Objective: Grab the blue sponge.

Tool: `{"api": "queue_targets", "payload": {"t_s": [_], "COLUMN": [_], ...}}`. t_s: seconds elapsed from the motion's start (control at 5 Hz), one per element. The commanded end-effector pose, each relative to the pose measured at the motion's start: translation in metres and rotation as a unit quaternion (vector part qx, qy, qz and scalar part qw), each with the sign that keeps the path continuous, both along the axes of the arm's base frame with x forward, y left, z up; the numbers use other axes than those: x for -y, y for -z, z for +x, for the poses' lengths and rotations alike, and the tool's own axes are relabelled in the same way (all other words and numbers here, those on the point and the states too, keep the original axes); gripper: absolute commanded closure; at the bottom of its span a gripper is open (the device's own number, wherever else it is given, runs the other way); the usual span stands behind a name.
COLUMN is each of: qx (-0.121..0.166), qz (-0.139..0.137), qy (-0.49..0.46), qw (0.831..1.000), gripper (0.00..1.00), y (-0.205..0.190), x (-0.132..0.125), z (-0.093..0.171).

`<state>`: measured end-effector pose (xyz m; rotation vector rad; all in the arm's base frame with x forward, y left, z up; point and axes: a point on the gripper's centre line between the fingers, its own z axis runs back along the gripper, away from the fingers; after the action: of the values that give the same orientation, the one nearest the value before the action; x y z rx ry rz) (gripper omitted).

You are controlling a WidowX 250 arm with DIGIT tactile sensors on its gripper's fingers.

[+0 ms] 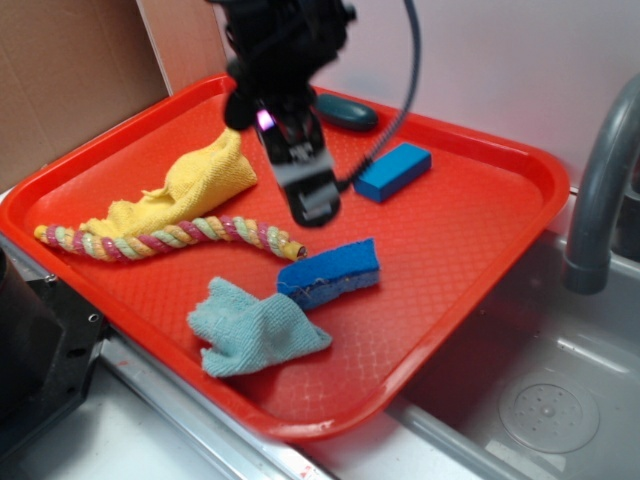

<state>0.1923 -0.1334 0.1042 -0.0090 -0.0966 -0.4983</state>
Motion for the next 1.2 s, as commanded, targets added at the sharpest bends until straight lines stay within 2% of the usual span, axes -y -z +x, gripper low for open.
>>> {"api": "queue_targets", "payload": {"t_s": [0.0,0.4,0.8,1.0], "qx": [0.002,0.002,-0.031,-0.072], "qz": [-0.017,-0.017,0.0,0.013], "qy": [-0.008,-0.008,0.01,0.022], "qw": [1.0,1.0,0.999,0.997], "gripper": [0.0,0.0,0.0,0.0], "y": [0.015,0.015,0.067,0.091], "x": [0.008,0.008,0.02,0.022], "z": [-0.002,-0.002,0.015,0.023]}}
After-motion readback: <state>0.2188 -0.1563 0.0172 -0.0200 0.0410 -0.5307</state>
